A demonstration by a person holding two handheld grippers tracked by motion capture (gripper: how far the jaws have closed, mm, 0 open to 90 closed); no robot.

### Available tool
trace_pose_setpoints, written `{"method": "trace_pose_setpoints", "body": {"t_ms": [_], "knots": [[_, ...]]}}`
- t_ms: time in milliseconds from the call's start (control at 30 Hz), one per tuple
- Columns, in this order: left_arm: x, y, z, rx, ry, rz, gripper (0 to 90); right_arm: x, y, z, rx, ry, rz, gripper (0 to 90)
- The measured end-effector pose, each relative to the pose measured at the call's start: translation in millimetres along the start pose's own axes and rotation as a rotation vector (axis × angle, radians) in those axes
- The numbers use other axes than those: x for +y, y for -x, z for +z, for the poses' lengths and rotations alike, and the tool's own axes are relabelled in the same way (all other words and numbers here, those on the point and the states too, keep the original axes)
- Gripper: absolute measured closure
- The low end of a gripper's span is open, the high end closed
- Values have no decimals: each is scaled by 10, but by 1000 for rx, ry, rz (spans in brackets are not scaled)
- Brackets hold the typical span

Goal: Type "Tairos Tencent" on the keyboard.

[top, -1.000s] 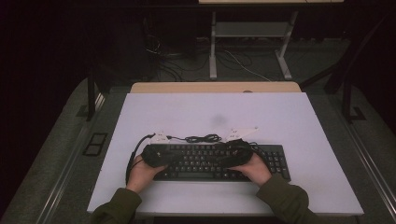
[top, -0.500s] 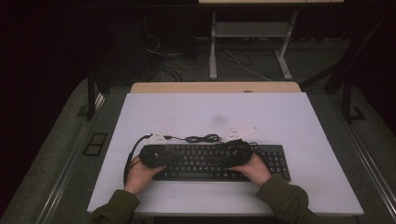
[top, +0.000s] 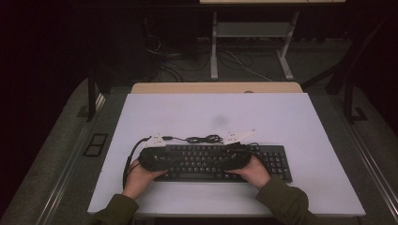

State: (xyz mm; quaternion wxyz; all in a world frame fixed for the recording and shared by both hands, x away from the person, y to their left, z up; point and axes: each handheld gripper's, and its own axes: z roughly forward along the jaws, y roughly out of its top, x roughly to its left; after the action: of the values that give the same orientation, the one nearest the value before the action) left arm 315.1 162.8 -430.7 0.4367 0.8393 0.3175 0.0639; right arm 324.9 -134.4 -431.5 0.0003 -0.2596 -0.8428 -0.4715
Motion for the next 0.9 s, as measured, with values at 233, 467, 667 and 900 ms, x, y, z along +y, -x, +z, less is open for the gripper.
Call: {"method": "trace_pose_setpoints", "body": {"t_ms": [233,467,667,900], "knots": [[-12,-5,5,21,2,-5,442,5,-74,41,27,-15,-21,693],[-18,-17,-2,42,9,-12,363,12,-143,81,48,-29,-39,836],[-18,-18,0,43,18,-15,314,12,-202,131,64,-46,-49,890],[-18,-16,12,47,18,-15,279,2,-222,188,55,-74,-54,891]]}}
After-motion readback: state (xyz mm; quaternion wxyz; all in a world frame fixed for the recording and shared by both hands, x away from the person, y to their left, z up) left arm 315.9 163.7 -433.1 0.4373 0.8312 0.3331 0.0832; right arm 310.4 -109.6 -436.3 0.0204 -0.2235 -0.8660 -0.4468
